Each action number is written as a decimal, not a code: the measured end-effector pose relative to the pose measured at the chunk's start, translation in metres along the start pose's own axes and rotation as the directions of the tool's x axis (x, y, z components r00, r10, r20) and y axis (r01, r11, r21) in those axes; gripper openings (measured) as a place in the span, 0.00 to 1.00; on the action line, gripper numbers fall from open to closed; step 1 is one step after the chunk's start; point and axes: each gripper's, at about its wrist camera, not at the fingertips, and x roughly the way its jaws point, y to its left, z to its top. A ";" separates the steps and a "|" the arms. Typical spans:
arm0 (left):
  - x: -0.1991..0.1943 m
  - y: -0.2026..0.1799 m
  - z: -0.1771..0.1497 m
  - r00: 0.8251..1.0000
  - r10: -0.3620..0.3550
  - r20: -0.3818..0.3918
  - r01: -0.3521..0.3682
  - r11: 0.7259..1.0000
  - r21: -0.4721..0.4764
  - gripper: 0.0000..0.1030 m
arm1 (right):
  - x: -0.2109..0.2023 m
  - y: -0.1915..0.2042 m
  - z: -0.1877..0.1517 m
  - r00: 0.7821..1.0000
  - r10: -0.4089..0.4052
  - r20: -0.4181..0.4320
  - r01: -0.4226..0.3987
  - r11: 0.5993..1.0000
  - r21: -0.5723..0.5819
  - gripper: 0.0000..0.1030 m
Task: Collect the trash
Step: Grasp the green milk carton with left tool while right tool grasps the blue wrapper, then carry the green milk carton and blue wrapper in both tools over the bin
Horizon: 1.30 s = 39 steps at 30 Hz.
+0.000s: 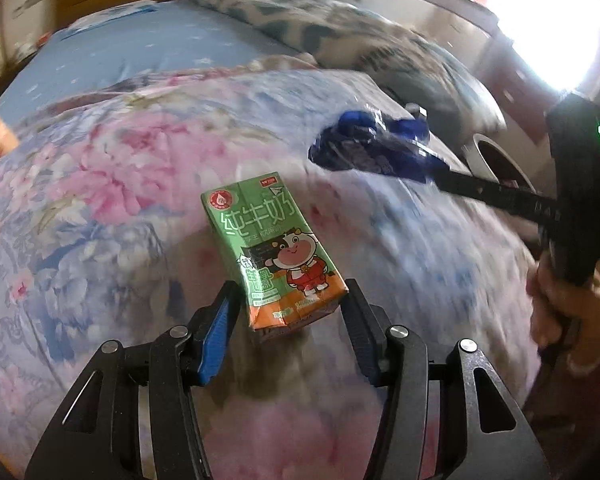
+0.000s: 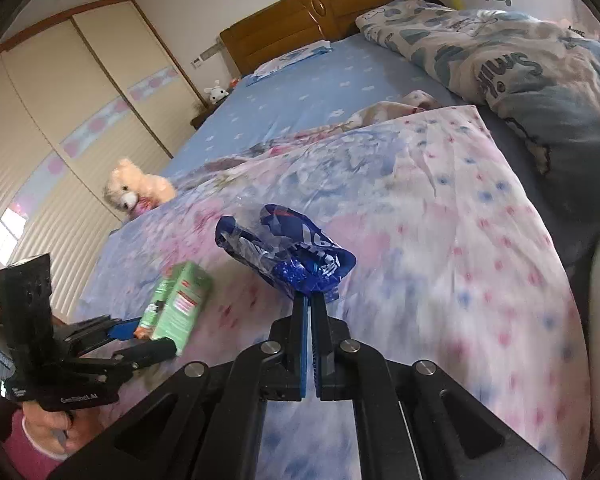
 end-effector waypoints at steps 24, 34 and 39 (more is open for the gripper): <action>-0.004 -0.005 -0.028 0.967 0.246 0.069 -0.229 0.954 -0.192 0.83 | 0.035 0.032 0.009 0.994 0.019 -0.106 -0.046 0.965 -0.258 0.77; -0.007 -0.015 -0.027 0.977 0.191 0.099 -0.174 0.973 -0.152 0.46 | 0.014 0.018 -0.018 0.998 0.005 -0.057 -0.011 0.994 -0.109 0.32; -0.007 -0.040 -0.025 0.981 0.161 0.107 -0.153 0.985 -0.079 0.46 | -0.027 0.005 -0.040 0.999 -0.021 0.028 0.021 1.000 0.010 0.32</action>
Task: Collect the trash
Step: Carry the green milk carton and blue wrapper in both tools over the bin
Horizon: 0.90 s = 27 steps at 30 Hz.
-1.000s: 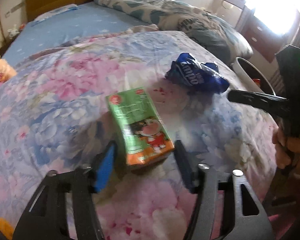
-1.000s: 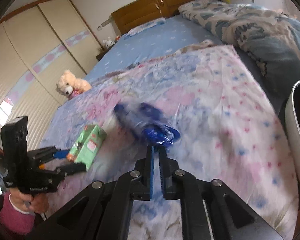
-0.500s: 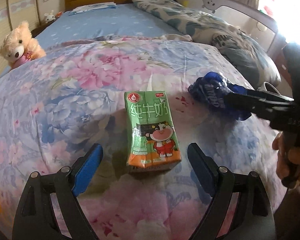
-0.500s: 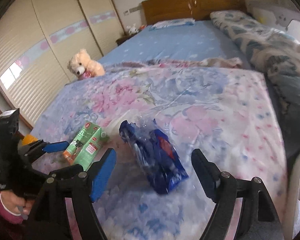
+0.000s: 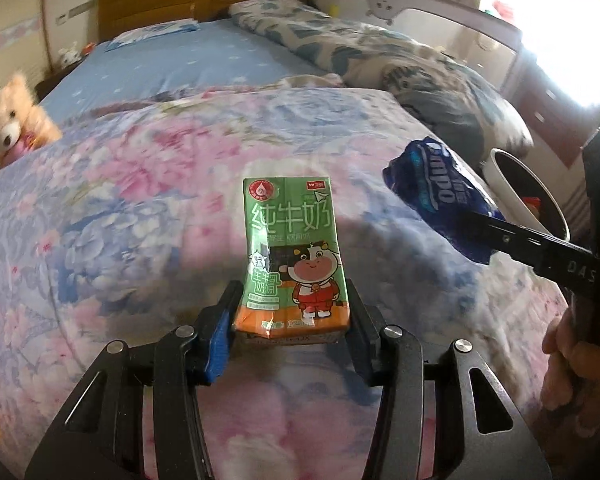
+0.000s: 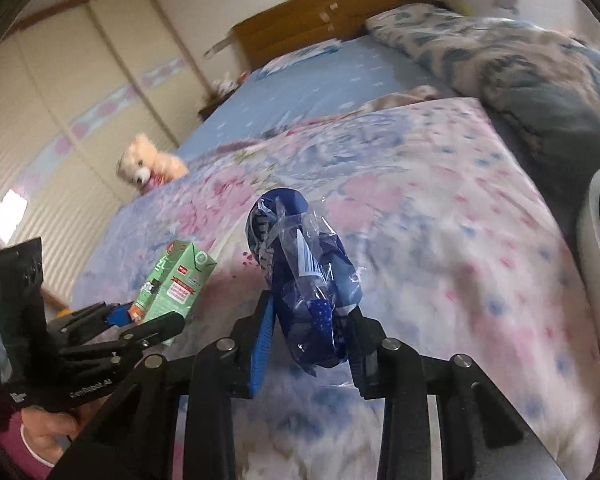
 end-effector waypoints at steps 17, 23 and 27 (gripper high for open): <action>-0.002 -0.098 0.003 0.997 -0.073 -0.002 0.072 0.979 0.193 0.46 | -0.087 -0.040 -0.038 0.980 -0.135 0.144 0.112 0.981 0.159 0.32; -0.005 -0.120 0.004 0.997 -0.081 0.004 0.078 0.969 0.236 0.46 | -0.101 -0.052 -0.043 0.975 -0.149 0.162 0.117 0.974 0.194 0.32; -0.005 -0.127 0.005 0.996 -0.085 0.000 0.082 0.965 0.249 0.46 | -0.110 -0.057 -0.044 0.971 -0.162 0.179 0.124 0.971 0.206 0.32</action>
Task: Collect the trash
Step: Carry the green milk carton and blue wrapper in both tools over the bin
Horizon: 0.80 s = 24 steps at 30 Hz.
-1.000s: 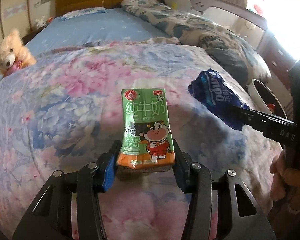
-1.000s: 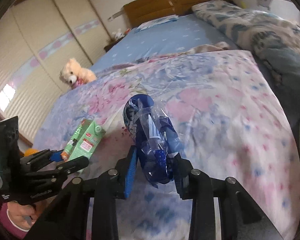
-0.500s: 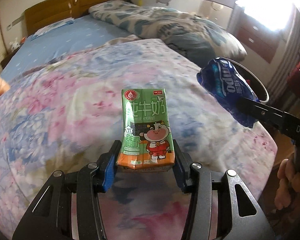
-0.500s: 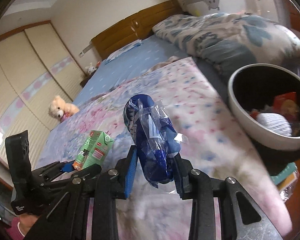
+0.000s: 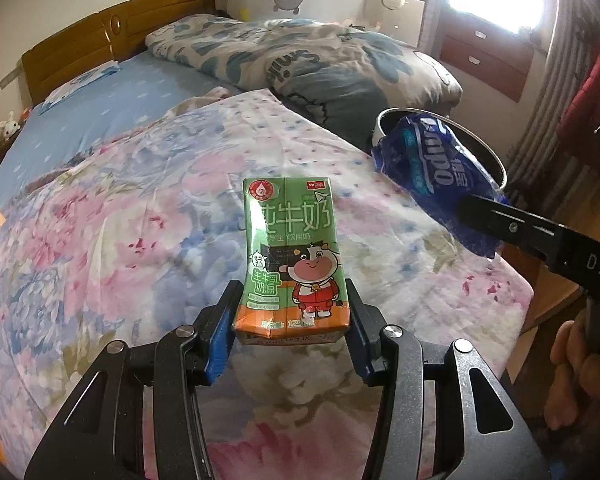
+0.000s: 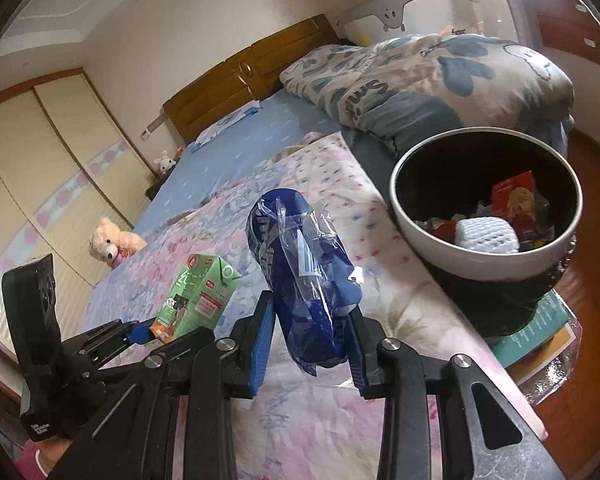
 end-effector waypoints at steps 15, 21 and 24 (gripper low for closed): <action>0.013 -0.018 0.016 1.000 -0.015 -0.005 0.015 0.999 0.028 0.46 | -0.017 -0.028 0.004 0.998 -0.048 0.049 0.045 0.997 0.058 0.32; 0.020 -0.028 0.022 1.000 -0.026 -0.008 0.026 0.999 0.047 0.46 | -0.019 -0.039 0.005 0.996 -0.068 0.055 0.063 0.995 0.080 0.32; 0.023 -0.032 0.026 0.999 -0.032 -0.009 0.033 0.998 0.055 0.46 | -0.020 -0.046 0.006 0.996 -0.073 0.058 0.068 0.993 0.092 0.32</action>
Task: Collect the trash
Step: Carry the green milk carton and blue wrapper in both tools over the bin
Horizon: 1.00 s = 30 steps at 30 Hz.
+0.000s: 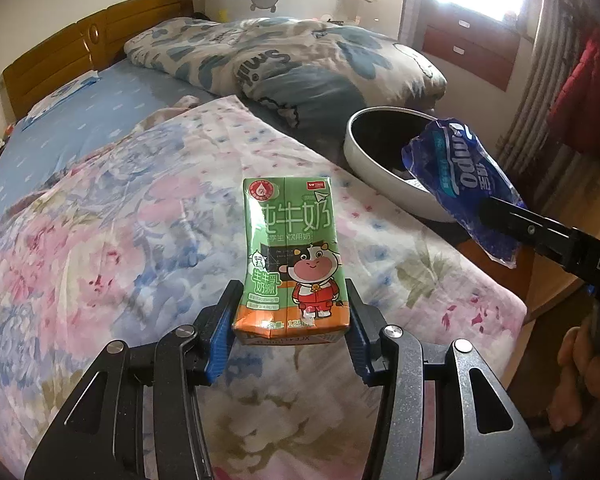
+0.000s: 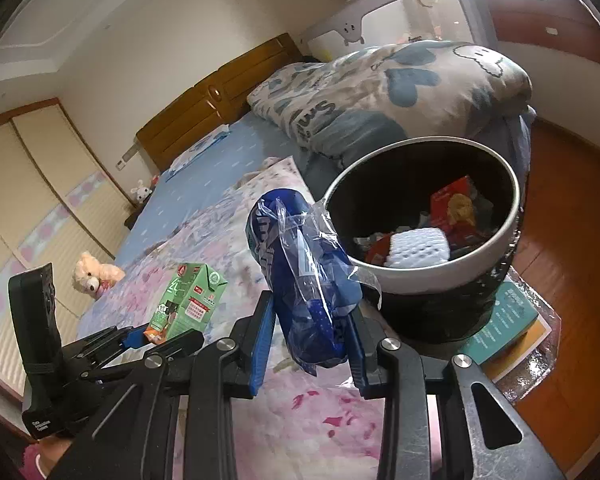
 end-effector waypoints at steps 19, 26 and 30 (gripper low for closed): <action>0.013 -0.025 0.021 1.000 -0.031 0.001 0.031 0.999 0.042 0.46 | -0.010 -0.031 0.011 0.999 -0.042 0.033 0.040 0.997 0.063 0.32; 0.017 -0.033 0.029 0.999 -0.037 0.001 0.037 0.998 0.053 0.46 | -0.012 -0.037 0.015 0.998 -0.049 0.041 0.046 0.996 0.074 0.32; 0.018 -0.038 0.033 0.999 -0.040 0.001 0.040 0.997 0.062 0.46 | -0.012 -0.041 0.017 0.998 -0.054 0.041 0.051 0.995 0.080 0.32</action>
